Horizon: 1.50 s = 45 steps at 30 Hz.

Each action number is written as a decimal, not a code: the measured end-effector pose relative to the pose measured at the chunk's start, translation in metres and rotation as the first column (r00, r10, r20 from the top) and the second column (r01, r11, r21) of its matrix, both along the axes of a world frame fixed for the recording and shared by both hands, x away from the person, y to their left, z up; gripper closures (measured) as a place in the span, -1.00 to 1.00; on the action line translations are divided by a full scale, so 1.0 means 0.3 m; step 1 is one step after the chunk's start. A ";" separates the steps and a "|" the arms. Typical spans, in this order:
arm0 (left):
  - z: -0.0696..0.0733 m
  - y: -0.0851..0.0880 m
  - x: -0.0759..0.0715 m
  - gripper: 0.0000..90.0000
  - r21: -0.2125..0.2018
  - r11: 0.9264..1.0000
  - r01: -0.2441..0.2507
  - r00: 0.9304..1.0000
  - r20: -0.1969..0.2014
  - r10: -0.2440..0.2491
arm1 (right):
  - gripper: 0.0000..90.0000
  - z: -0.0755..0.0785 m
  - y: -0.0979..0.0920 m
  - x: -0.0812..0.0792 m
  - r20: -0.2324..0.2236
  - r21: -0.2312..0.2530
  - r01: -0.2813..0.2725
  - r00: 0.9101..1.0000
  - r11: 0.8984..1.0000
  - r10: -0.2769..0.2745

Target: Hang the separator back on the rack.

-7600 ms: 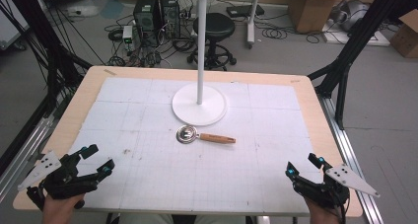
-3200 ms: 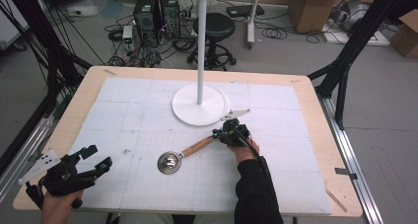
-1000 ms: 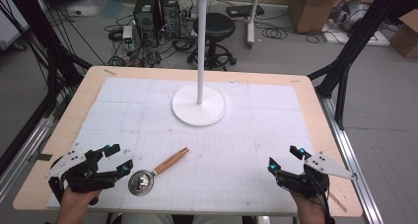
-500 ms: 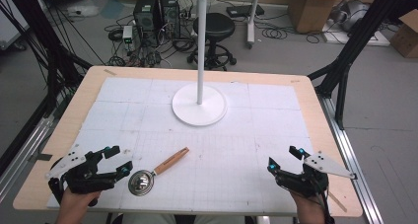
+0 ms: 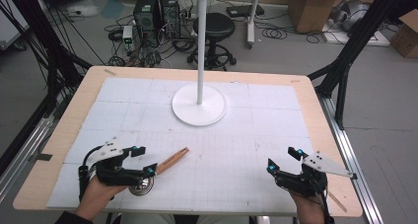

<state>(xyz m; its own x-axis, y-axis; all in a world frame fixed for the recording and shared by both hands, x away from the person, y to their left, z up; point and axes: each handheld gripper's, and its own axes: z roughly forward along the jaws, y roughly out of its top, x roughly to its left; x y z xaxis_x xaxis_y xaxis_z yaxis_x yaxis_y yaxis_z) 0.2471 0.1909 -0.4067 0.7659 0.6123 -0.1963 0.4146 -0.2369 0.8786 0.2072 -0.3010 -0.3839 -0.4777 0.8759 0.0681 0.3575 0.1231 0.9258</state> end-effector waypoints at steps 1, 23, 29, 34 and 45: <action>-0.003 -0.018 0.010 -0.45 0.023 1.000 0.007 1.000 -0.012 -0.007 | -0.61 0.000 0.002 -0.001 -0.003 0.001 -0.001 1.000 1.000 0.001; -0.098 -0.189 0.166 -0.08 0.286 0.956 0.064 0.991 -0.129 -0.028 | -0.61 -0.007 -0.004 0.000 -0.015 -0.003 -0.009 1.000 1.000 0.009; -0.104 -0.195 0.164 0.04 0.310 0.948 0.073 0.992 -0.121 -0.036 | -0.61 -0.008 -0.004 0.001 -0.019 -0.003 -0.007 1.000 1.000 0.007; -0.101 -0.199 0.157 0.20 0.343 0.937 0.067 0.994 -0.102 -0.034 | -0.61 -0.009 -0.003 0.002 -0.019 -0.006 -0.007 1.000 1.000 0.007; -0.085 -0.232 0.157 0.47 0.413 0.907 0.076 0.995 -0.096 -0.040 | -0.61 -0.011 0.000 0.005 -0.027 -0.006 -0.008 1.000 1.000 0.008</action>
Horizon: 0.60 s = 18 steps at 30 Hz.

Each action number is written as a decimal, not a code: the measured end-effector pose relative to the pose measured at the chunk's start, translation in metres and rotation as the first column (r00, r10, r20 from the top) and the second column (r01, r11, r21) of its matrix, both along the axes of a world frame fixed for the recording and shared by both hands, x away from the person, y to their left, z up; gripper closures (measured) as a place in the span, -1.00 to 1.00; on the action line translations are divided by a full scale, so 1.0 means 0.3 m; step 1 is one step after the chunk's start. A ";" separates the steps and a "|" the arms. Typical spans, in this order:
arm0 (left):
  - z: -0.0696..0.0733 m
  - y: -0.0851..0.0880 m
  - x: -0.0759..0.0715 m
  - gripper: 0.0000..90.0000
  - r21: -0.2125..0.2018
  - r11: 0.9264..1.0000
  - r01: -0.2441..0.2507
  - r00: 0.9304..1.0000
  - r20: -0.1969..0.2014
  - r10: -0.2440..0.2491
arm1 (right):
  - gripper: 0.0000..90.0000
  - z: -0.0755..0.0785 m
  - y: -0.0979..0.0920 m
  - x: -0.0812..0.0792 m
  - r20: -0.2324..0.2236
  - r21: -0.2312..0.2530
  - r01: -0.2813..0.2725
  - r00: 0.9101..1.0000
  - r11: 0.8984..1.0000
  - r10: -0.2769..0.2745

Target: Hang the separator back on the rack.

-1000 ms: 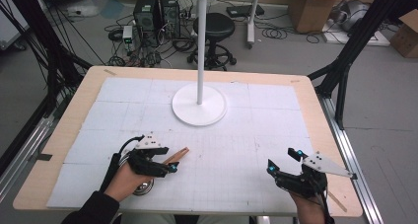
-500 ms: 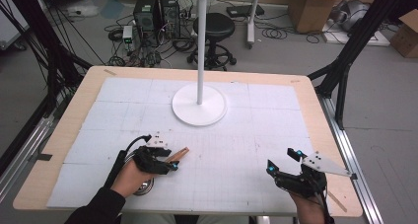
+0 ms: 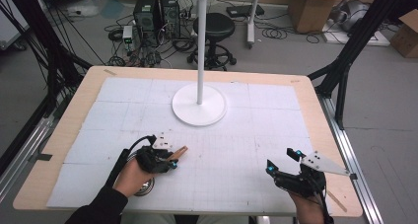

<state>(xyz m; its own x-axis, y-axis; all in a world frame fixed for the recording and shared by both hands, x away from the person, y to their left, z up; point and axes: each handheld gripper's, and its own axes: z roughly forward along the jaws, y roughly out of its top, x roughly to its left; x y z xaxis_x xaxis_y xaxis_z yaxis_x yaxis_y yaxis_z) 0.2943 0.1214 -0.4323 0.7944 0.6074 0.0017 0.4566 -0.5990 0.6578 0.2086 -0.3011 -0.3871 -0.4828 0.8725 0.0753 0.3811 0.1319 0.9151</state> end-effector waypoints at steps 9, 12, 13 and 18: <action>0.003 0.006 0.003 0.49 -0.014 1.000 -0.011 1.000 -0.020 0.010 | -0.61 0.000 -0.005 -0.001 0.000 0.001 0.006 1.000 1.000 -0.006; 0.019 0.018 -0.004 0.49 -0.054 0.998 -0.017 1.000 -0.005 0.016 | -0.61 -0.001 -0.006 0.000 -0.001 0.006 0.003 1.000 1.000 -0.003; 0.019 0.018 -0.004 0.49 -0.054 0.998 -0.017 1.000 -0.005 0.016 | -0.61 0.000 -0.006 -0.001 -0.001 0.009 0.005 1.000 1.000 -0.005; 0.055 0.055 -0.017 0.50 -0.154 0.988 -0.029 1.000 0.007 0.030 | -0.61 0.000 -0.005 -0.002 0.000 0.018 0.000 1.000 1.000 0.000</action>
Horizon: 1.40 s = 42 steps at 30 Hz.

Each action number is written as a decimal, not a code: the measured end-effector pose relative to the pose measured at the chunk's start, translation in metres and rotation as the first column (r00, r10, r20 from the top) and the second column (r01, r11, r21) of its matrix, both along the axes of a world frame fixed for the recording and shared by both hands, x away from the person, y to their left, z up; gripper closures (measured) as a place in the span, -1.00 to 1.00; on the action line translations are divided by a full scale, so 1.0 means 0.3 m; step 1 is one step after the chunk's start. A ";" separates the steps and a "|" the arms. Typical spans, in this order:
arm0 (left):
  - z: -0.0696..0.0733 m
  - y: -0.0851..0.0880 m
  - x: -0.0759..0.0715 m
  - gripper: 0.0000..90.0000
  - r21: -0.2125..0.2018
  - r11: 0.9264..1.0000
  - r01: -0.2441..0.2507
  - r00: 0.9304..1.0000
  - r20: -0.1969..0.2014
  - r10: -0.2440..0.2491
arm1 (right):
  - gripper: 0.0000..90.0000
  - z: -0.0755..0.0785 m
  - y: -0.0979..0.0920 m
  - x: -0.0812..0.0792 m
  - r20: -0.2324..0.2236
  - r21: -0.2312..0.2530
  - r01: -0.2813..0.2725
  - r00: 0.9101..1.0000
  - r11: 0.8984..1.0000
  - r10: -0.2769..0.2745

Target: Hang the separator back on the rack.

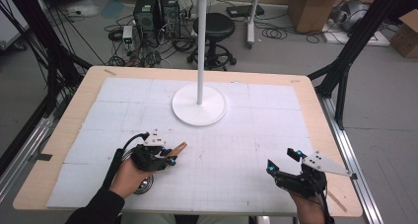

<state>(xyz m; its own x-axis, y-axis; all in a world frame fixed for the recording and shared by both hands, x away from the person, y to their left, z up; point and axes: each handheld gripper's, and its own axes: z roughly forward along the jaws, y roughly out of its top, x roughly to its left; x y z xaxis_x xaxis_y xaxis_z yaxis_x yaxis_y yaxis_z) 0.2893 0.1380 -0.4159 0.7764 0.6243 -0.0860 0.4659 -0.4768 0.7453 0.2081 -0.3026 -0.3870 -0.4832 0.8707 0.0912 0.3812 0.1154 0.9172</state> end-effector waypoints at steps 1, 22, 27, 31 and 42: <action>0.007 0.009 -0.002 0.50 -0.020 1.000 0.002 1.000 0.004 -0.002 | -0.61 0.000 0.001 0.000 0.000 0.005 -0.006 1.000 1.000 0.006; 0.111 0.099 -0.128 0.49 -0.410 0.899 0.156 0.982 0.164 -0.096 | -0.57 0.037 0.111 0.001 0.056 0.107 -0.323 0.946 0.940 0.318; 0.127 0.085 -0.163 0.49 -0.456 0.858 0.236 0.965 0.212 -0.154 | -0.56 0.055 0.160 -0.009 0.080 0.138 -0.412 0.911 0.901 0.405; 0.139 0.059 -0.187 0.49 -0.477 0.829 0.292 0.951 0.237 -0.198 | -0.47 0.067 0.199 -0.009 0.110 0.175 -0.483 0.876 0.858 0.470; 0.151 -0.005 -0.224 0.49 -0.484 0.792 0.373 0.925 0.259 -0.278 | -0.25 0.135 0.334 0.043 0.178 0.221 -0.646 0.763 0.731 0.621</action>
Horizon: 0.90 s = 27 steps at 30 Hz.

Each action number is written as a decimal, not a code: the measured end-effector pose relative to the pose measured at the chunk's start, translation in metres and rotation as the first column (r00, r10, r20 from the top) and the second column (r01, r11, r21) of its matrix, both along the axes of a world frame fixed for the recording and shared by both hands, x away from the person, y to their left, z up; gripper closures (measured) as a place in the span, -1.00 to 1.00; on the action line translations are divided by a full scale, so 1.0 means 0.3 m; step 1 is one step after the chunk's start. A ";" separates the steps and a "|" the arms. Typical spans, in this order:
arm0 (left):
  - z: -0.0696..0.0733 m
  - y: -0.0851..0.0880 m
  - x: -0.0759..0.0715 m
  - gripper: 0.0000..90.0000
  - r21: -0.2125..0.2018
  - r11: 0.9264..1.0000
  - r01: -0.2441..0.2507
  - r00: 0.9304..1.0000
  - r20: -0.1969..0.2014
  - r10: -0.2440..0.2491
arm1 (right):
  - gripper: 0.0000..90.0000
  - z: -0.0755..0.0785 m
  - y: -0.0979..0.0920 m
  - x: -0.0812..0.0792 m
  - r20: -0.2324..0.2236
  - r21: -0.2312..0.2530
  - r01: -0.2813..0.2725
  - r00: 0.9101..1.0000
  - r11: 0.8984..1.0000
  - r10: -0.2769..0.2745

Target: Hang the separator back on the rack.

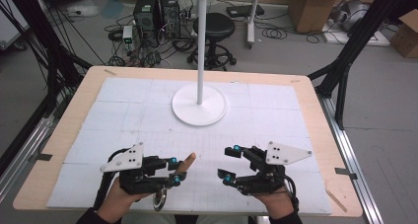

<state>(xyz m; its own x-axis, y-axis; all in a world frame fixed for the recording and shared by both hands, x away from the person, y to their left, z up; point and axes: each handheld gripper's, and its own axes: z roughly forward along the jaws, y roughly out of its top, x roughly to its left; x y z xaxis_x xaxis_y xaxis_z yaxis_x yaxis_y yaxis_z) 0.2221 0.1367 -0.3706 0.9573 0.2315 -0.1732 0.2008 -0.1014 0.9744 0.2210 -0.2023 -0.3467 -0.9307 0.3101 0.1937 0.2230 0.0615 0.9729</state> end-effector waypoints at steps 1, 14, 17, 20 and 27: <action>0.000 -0.002 -0.001 0.49 -0.003 1.000 0.006 1.000 0.001 -0.006 | -0.25 0.000 0.000 0.000 0.000 0.000 0.000 1.000 1.000 0.000; 0.009 -0.031 -0.025 0.49 -0.023 0.995 0.095 0.995 0.012 -0.095 | 0.05 0.020 0.117 0.015 0.021 0.020 -0.176 0.984 0.984 0.176; 0.007 -0.037 -0.026 0.49 -0.024 0.993 0.113 0.994 0.003 -0.113 | 0.10 0.021 0.126 0.020 0.018 0.025 -0.207 0.978 0.978 0.206; 0.005 -0.044 -0.028 0.49 -0.027 0.991 0.132 0.991 0.002 -0.132 | 0.20 0.020 0.142 0.023 0.017 0.023 -0.239 0.971 0.971 0.239; 0.006 -0.043 -0.031 0.49 -0.041 0.989 0.143 0.990 -0.004 -0.144 | 0.50 0.019 0.162 0.024 0.021 0.032 -0.292 0.956 0.956 0.291</action>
